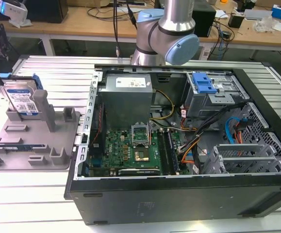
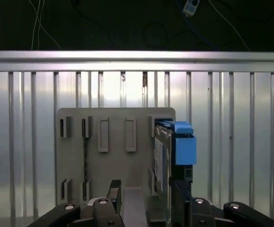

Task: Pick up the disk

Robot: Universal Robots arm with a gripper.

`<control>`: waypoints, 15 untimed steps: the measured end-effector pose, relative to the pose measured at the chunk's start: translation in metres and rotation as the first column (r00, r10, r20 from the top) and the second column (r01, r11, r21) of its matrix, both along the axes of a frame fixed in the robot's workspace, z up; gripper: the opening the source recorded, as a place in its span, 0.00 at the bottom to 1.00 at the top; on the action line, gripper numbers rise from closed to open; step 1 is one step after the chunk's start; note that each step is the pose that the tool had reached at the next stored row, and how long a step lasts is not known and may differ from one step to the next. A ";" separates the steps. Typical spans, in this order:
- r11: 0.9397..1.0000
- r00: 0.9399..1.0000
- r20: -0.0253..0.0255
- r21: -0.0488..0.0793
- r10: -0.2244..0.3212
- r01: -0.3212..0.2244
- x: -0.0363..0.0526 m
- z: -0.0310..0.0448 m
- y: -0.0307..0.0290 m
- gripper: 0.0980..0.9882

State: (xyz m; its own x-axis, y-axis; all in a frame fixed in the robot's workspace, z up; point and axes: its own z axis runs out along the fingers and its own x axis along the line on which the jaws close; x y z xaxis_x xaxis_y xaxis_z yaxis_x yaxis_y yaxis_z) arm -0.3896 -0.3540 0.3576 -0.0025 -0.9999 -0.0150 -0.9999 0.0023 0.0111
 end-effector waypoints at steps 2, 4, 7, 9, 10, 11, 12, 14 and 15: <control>1.000 1.000 -0.003 0.000 0.000 0.000 -0.0099 0.0000 0.0174 0.52; 1.000 1.000 -0.003 0.000 0.002 -0.002 -0.0184 -0.0002 0.0220 0.52; 1.000 1.000 -0.003 0.000 0.005 -0.005 -0.0195 -0.0004 0.0288 0.52; 1.000 1.000 -0.003 0.000 0.007 -0.007 -0.0201 -0.0006 0.0331 0.52; 1.000 1.000 -0.003 0.000 0.008 -0.008 -0.0207 -0.0009 0.0334 0.52; 1.000 1.000 -0.003 0.000 0.010 -0.010 -0.0209 -0.0012 0.0333 0.52; 1.000 1.000 -0.004 0.000 0.013 -0.013 -0.0214 -0.0018 0.0333 0.52; 1.000 1.000 -0.004 0.000 0.015 -0.015 -0.0222 -0.0030 0.0333 0.52; 1.000 1.000 -0.004 0.000 0.016 -0.016 -0.0227 -0.0036 0.0333 0.52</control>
